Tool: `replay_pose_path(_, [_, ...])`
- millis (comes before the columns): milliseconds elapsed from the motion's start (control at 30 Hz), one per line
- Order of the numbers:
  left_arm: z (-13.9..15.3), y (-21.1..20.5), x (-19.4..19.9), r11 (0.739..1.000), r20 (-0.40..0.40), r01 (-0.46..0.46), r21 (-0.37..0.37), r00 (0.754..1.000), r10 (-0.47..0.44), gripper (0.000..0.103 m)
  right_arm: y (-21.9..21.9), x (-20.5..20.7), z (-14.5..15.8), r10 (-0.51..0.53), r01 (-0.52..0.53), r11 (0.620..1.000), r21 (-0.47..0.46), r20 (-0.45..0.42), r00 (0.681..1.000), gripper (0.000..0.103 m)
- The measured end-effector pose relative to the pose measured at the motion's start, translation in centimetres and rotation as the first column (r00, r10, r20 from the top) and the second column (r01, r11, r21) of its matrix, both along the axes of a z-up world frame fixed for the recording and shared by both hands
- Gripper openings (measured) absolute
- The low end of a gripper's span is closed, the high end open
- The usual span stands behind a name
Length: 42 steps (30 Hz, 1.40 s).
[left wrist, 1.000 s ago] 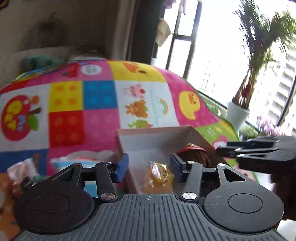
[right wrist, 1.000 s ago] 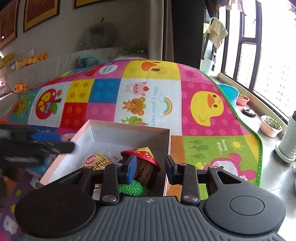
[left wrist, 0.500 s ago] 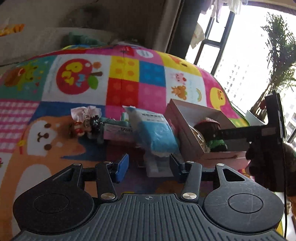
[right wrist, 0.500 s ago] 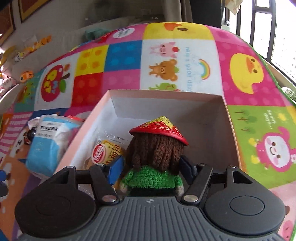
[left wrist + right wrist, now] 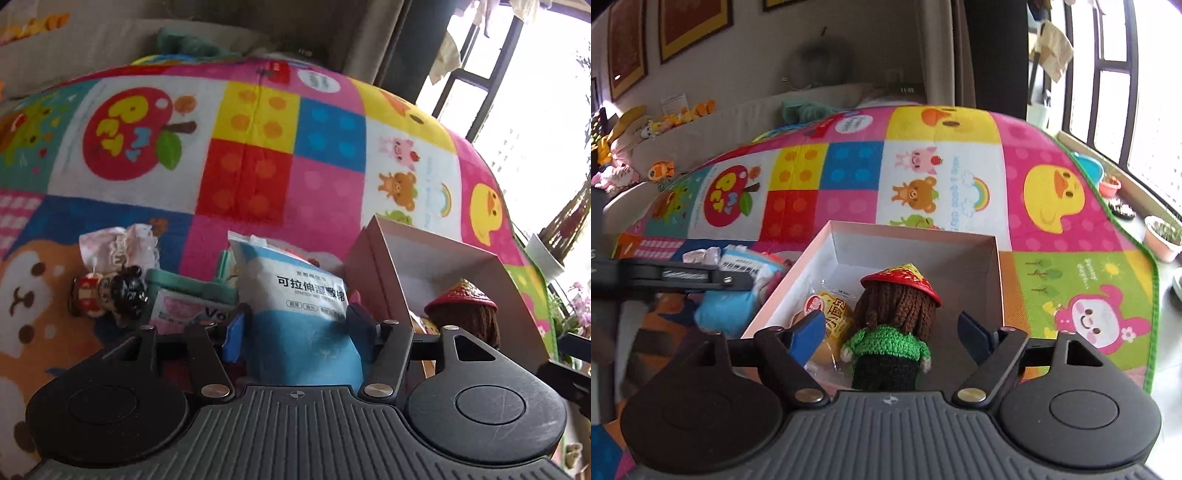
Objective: Organize objects
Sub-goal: 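Lower the bun into the pink box with the left gripper while the right places the doll, then grasp the blue wet-wipe pack with the left gripper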
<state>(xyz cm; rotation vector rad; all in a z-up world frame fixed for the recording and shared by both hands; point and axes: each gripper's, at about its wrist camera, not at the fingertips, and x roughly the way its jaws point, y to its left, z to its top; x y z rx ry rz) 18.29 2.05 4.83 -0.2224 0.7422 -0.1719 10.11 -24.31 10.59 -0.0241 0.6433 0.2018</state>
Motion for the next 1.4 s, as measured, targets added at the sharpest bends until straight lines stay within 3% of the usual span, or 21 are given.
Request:
replay_pose_path(100, [0.3,0.3,-1.3,0.999,0.017,0.042,0.013,0.999,-0.042,0.057,0.9,-0.6,-0.1,0.025,-0.025,0.999,-0.025,0.000,1.000,0.080])
replay_pose_path(233, [0.8,2.6,-6.2,0.994,0.039,0.106,-0.004,0.994,-0.106,0.053,2.3,-0.9,0.0,0.060,-0.060,0.998,-0.023,-0.006,0.998,0.080])
replay_pose_path(333, [0.9,5.3,-10.6,0.992,0.033,0.117,-0.038,0.993,-0.116,0.052,3.8,-0.7,0.2,0.085,-0.085,0.996,-0.036,-0.010,0.996,0.080])
replay_pose_path(433, [0.7,7.5,-13.7,0.995,0.026,0.101,-0.023,0.995,-0.100,0.052,5.9,-0.2,0.5,0.115,-0.116,0.992,-0.050,-0.018,0.993,0.080])
replay_pose_path(567, [0.2,8.0,-13.1,0.995,0.009,0.085,-0.050,0.996,-0.084,0.054,9.4,0.3,0.8,0.165,-0.166,0.985,-0.048,-0.029,0.986,0.080])
replay_pose_path(733, [-0.9,5.4,-9.3,0.997,0.009,0.069,0.023,0.998,-0.069,0.059,12.1,-1.8,0.9,0.237,-0.238,0.968,-0.075,-0.015,0.971,0.080])
replay_pose_path(867, [-2.2,4.7,-8.8,0.989,-0.024,0.108,0.105,0.994,-0.106,0.059,11.5,-4.4,0.2,0.247,-0.248,0.962,-0.117,-0.022,0.969,0.084])
replay_pose_path(1033, [-2.3,7.5,-11.1,0.997,-0.019,0.075,-0.001,0.997,-0.075,0.055,10.3,-6.3,-2.9,0.246,-0.251,0.967,-0.032,-0.125,0.961,0.084])
replay_pose_path(1200, [-1.4,9.8,-14.2,1.000,-0.004,0.015,0.017,1.000,-0.015,0.055,11.8,-6.3,-5.7,0.258,-0.237,0.964,0.120,-0.201,0.945,0.084])
replay_pose_path(1400, [-1.1,10.6,-16.1,1.000,-0.014,-0.015,-0.010,1.000,0.015,0.055,15.1,-4.5,-7.6,0.248,-0.228,0.967,0.117,-0.199,0.948,0.084])
